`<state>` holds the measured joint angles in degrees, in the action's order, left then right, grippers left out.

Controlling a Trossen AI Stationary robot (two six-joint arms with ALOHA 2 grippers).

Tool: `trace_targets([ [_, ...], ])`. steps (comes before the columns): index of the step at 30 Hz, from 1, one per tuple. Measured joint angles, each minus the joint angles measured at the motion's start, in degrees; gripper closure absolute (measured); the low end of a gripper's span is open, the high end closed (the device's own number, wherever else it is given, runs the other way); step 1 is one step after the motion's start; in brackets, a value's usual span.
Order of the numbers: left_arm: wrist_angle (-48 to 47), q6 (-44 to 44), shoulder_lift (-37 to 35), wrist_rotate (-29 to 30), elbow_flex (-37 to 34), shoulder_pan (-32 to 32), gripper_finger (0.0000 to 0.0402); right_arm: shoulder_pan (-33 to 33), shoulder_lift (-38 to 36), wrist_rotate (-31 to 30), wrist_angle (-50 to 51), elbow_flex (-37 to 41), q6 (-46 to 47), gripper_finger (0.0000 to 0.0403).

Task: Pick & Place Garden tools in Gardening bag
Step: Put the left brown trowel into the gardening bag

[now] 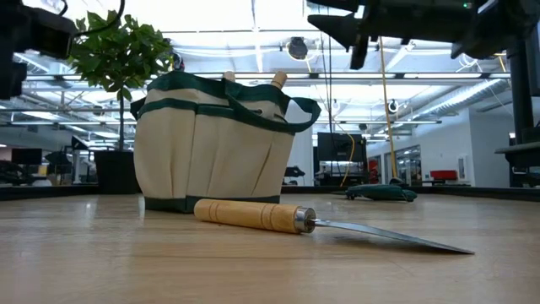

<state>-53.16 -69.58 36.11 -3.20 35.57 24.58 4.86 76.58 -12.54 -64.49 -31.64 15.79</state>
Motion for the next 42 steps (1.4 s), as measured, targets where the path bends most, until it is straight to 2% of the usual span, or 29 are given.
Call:
trace_targets([
  [16, 1.1, -1.5, 10.4, 0.0, 0.0, 5.4, 0.0243, 0.0, -2.6, -1.2, 0.3, 2.1, -1.5, 0.0252],
  [35, 0.6, 0.2, 11.2, 0.3, 0.0, 5.4, 0.0242, 0.0, -2.6, -1.1, 0.7, 2.1, -2.0, 0.0252],
  [38, 0.6, 0.4, 11.2, 0.3, 0.0, 5.4, 0.0230, 0.0, -2.6, -1.1, 0.7, 2.1, -2.0, 0.0252],
  [42, 0.5, 0.4, 11.2, 0.3, 0.0, 5.4, 0.0192, 0.0, -2.6, -1.1, 0.7, 2.1, -2.0, 0.0252],
])
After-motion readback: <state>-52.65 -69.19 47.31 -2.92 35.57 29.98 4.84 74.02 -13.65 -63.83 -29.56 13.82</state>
